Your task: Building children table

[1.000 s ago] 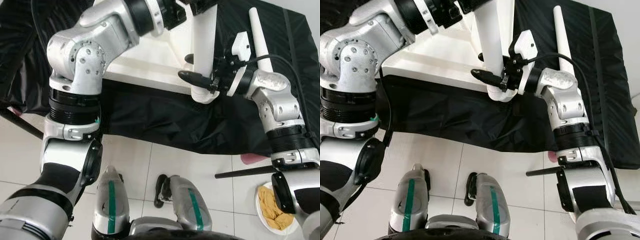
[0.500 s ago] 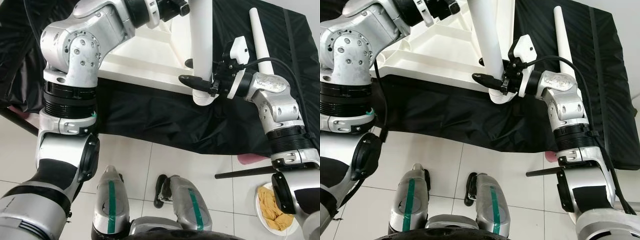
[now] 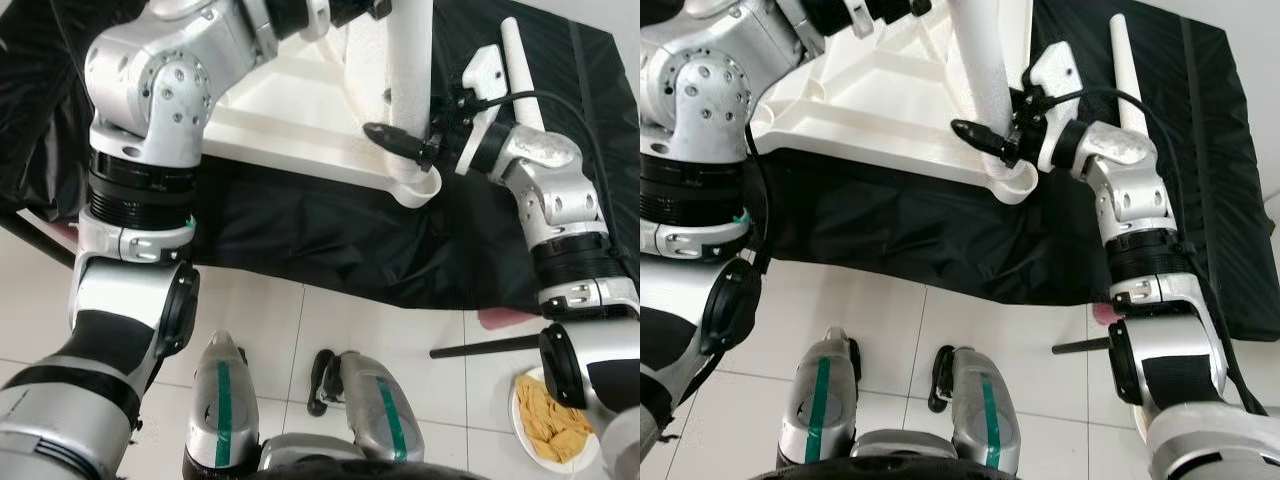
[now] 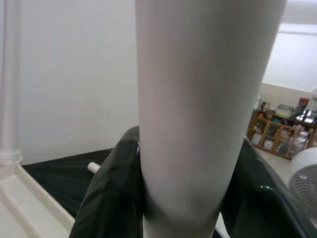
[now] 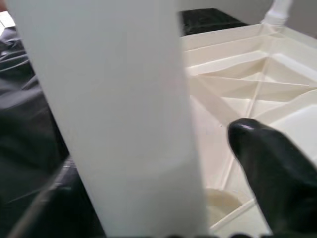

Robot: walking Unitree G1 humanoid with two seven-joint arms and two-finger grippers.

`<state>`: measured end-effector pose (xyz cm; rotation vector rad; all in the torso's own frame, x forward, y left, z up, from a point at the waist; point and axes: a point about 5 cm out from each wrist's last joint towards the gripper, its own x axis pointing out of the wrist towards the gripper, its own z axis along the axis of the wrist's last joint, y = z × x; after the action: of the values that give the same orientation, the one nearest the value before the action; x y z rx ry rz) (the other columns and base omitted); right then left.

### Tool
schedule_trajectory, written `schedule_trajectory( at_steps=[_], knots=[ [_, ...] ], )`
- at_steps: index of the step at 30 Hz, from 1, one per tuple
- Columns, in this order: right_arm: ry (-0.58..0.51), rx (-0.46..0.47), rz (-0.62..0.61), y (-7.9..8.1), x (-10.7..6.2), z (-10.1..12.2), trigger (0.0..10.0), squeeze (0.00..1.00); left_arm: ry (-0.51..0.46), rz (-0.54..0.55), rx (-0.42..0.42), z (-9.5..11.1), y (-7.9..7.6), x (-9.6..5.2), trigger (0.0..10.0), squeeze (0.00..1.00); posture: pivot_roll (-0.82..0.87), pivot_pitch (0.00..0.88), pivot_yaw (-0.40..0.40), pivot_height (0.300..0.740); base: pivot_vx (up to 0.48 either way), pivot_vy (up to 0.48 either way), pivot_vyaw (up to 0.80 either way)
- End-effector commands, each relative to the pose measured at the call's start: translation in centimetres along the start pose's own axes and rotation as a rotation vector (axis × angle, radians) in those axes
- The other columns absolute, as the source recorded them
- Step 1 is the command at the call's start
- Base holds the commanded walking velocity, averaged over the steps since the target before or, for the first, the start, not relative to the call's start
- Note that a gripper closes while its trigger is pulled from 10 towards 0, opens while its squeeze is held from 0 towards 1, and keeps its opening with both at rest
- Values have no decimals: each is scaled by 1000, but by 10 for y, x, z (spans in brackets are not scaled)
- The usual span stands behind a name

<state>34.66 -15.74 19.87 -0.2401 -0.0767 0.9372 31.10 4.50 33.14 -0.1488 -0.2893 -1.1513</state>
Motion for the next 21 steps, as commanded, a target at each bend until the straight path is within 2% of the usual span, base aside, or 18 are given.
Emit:
schedule_trajectory(
  at_steps=[1, 3, 4, 6, 8, 10, 11, 12, 13, 15, 16, 21],
  knots=[
    [-22, -5, -33, -7, -3, 6, 10000, 1000, 30, 16, 15, -2, 0, 5, 10000, 0, 135, 0, -114, 740, 0, 0, 0],
    [-30, -9, -50, -7, -2, 7, 10000, 1000, 37, 54, 31, -2, 3, 5, 10000, 0, 136, 0, -114, 740, 0, 0, 0],
    [-48, -22, -89, -8, 1, 11, 10000, 1000, 47, 126, 58, -1, 10, 5, 10000, 0, 136, 0, -115, 740, 0, 0, 0],
    [-48, -22, -89, -8, 1, 11, 10000, 1000, 47, 126, 58, -1, 10, 5, 10000, 0, 136, 0, -115, 740, 0, 0, 0],
    [-71, -45, -173, -9, 8, 16, 10000, 1000, 60, 233, 104, 0, 19, 6, 10000, 0, 136, 0, -117, 740, 0, 0, 0],
    [-71, -45, -173, -9, 8, 16, 10000, 1000, 60, 233, 104, 0, 19, 6, 10000, 0, 136, 0, -117, 740, 0, 0, 0],
    [-79, -62, -213, -8, 12, 18, 10000, 733, 62, 279, 133, 1, 23, 6, 10000, 0, 136, 0, -119, 740, 0, 0, 0],
    [-79, -62, -213, -8, 12, 18, 10000, 733, 62, 279, 133, 1, 23, 6, 10000, 0, 136, 0, -119, 740, 0, 0, 0],
    [-73, -78, -250, -6, 16, 18, 10000, 0, 58, 315, 158, 3, 26, 7, 10000, 0, 135, 0, -121, 740, 0, 0, 0],
    [-73, -78, -250, -6, 16, 18, 10000, 0, 58, 315, 158, 3, 26, 7, 10000, 0, 135, 0, -121, 740, 0, 0, 0],
    [-69, -98, -276, -4, 19, 18, 10000, 0, 60, 354, 197, 5, 29, 7, 10000, 0, 134, 0, -121, 740, 0, 0, 0],
    [-47, -112, -337, -2, 24, 14, 10000, 0, 59, 401, 252, 9, 31, 10, 10000, 0, 133, 0, -122, 740, 0, 0, 0]
  ],
)
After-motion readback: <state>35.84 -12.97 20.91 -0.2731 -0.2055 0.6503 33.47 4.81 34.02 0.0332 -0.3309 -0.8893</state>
